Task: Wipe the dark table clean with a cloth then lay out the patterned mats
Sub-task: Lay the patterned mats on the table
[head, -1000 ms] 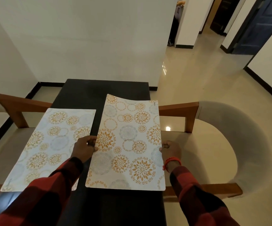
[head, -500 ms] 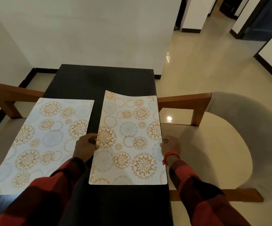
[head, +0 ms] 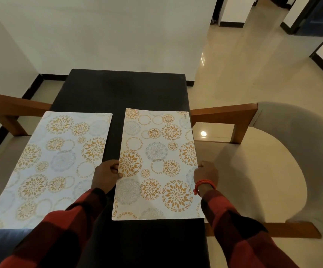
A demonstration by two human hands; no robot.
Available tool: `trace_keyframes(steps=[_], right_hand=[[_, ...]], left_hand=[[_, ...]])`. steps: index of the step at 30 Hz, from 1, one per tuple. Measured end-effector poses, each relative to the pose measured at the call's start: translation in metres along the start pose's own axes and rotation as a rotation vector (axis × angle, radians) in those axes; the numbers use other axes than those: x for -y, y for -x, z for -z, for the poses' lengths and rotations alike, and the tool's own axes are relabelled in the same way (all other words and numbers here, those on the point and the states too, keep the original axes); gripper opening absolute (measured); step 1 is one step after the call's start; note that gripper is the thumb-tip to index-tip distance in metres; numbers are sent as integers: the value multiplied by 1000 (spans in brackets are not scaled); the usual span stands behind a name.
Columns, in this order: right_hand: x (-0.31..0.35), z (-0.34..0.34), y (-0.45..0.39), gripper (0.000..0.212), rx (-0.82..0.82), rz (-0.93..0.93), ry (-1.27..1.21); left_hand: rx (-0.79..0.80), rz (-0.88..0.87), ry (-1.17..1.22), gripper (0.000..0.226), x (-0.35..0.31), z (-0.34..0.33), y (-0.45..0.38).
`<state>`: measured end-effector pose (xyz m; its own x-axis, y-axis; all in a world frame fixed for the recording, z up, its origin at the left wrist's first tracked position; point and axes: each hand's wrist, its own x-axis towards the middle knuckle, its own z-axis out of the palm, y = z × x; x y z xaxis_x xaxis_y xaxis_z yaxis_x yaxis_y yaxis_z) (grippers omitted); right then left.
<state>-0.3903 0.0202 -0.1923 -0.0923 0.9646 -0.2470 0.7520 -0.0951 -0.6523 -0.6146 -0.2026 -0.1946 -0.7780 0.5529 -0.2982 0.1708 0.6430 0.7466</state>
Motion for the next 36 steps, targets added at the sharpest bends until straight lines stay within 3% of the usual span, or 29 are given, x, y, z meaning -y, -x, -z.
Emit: trace_keyframes(steps=[10, 17, 21, 26, 29, 31, 33, 36], right_hand=[[-8, 0, -4, 19, 59, 39, 66], [-5, 5, -7, 20, 86, 25, 136], [-3, 5, -5, 31, 95, 61, 201], [-4, 5, -6, 16, 100, 85, 245], [-5, 5, -5, 20, 88, 100, 266], [-7, 4, -3, 34, 81, 169, 299], [-8, 3, 0, 48, 97, 233, 327], [-9, 0, 3, 48, 137, 291, 413]], left_hand=[[11, -43, -86, 40, -4, -1, -2], [0, -58, -129, 39, -3, -2, -6], [-24, -86, -139, 35, -3, -3, -6], [-38, -56, -149, 31, -3, -6, -7], [-45, -30, -154, 43, -5, -7, -7], [-40, -30, -174, 51, -5, -9, -5], [-48, -80, -244, 45, -4, -12, -1], [-21, -146, -352, 31, -3, -14, 1]])
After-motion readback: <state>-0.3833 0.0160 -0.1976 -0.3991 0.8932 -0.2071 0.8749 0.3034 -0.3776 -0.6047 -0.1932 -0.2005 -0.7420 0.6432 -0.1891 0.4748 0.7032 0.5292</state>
